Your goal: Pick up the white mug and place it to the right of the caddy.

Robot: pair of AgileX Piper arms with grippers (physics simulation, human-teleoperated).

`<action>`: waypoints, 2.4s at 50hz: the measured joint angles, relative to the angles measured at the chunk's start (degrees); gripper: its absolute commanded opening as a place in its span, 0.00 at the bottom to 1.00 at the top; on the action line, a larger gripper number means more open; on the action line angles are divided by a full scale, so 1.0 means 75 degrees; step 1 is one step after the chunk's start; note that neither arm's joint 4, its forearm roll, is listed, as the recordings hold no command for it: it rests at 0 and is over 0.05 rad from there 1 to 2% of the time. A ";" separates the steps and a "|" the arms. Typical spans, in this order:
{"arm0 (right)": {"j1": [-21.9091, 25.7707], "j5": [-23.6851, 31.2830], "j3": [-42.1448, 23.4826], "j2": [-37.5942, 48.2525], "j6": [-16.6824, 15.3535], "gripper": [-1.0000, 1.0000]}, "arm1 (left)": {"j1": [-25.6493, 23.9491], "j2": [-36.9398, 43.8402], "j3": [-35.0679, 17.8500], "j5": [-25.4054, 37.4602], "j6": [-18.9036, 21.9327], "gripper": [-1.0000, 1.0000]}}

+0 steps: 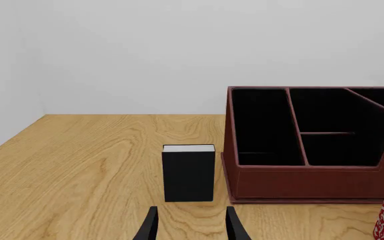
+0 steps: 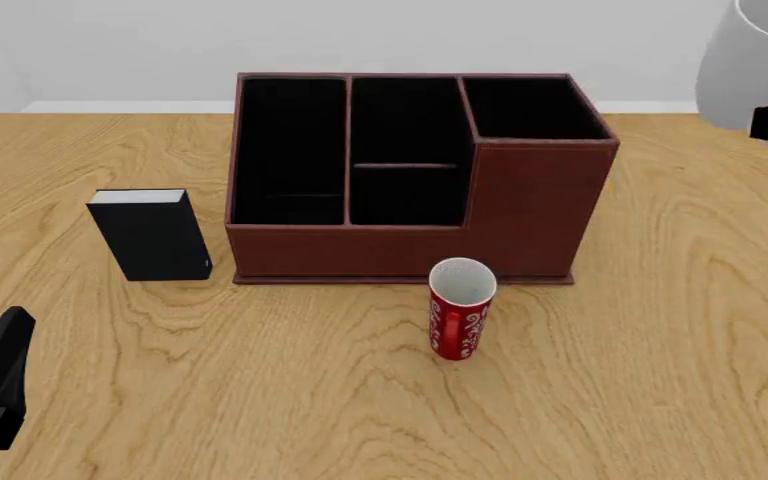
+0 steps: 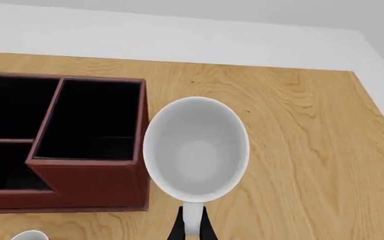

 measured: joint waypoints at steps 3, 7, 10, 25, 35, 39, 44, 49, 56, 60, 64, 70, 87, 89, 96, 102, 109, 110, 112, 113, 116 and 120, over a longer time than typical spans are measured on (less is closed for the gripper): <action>-0.0014 -0.0058 -0.0109 0.0227 0.0012 0.00 | 0.0000 0.0000 0.0000 0.0000 0.0000 1.00; -0.0039 -0.0125 -0.0249 0.0511 0.0021 0.00 | 0.0000 0.0000 0.0000 0.0000 0.0000 1.00; -0.0058 -0.0167 -0.0346 0.0708 0.0015 0.00 | 0.0000 0.0000 0.0000 0.0000 0.0000 1.00; -0.0067 -0.0248 -0.0704 0.1349 0.0000 0.00 | 0.0000 0.0000 0.0000 0.0000 0.0000 1.00; -0.0047 -0.0375 -0.0772 0.1674 0.0031 0.00 | 0.0000 0.0000 0.0000 0.0000 0.0000 1.00; -0.0041 -0.0443 -0.0779 0.1803 0.0055 0.00 | 0.0000 0.0000 0.0000 0.0000 0.0000 1.00; -0.0033 -0.0542 -0.0792 0.1993 0.0092 0.00 | 0.0000 0.0000 0.0000 0.0000 0.0000 1.00; -0.0033 -0.0662 -0.0788 0.2203 0.0129 0.00 | 0.0000 0.0000 0.0000 0.0000 0.0000 1.00; -0.0046 -0.0822 -0.0759 0.2466 0.0164 0.00 | 0.0000 0.0000 0.0000 0.0000 0.0000 1.00; -0.0064 -0.0914 -0.0733 0.2595 0.0173 0.00 | 0.0000 0.0000 0.0000 0.0000 0.0000 1.00; -0.0078 -0.1022 -0.0697 0.2716 0.0190 0.00 | 0.0000 0.0000 0.0000 0.0000 0.0000 1.00; -0.0078 -0.1229 -0.0618 0.2891 0.0207 0.00 | 0.0000 0.0000 0.0000 0.0000 0.0000 1.00; -0.0077 -0.1714 -0.0382 0.3252 0.0262 0.00 | 0.0000 0.0000 0.0000 0.0000 0.0000 1.00; -0.0085 -0.1771 -0.0350 0.3297 0.0273 0.00 | 0.0000 0.0000 0.0000 0.0000 0.0000 1.00; -0.0101 -0.1950 -0.0250 0.3434 0.0316 0.00 | 0.0000 0.0000 0.0000 0.0000 0.0000 1.00; -0.0107 -0.2108 -0.0152 0.3549 0.0360 0.00 | 0.0000 0.0000 0.0000 0.0000 0.0000 1.00; -0.0118 -0.2287 -0.0006 0.3660 0.0401 0.00 | 0.0000 0.0000 0.0000 0.0000 0.0000 1.00; -0.0120 -0.2313 0.0016 0.3676 0.0406 0.00 | 0.0000 0.0000 0.0000 0.0000 0.0000 1.00; -0.0124 -0.2369 0.0062 0.3712 0.0416 0.00 | 0.0000 0.0000 0.0000 0.0000 0.0000 1.00; -0.0124 -0.2397 0.0085 0.3731 0.0423 0.00 | 0.0000 0.0000 0.0000 0.0000 0.0000 1.00; -0.0125 -0.2474 0.0153 0.3786 0.0438 0.00 | 0.0000 0.0000 0.0000 0.0000 0.0000 1.00; -0.0124 -0.2553 0.0228 0.3846 0.0454 0.00 | 0.0000 0.0000 0.0000 0.0000 0.0000 1.00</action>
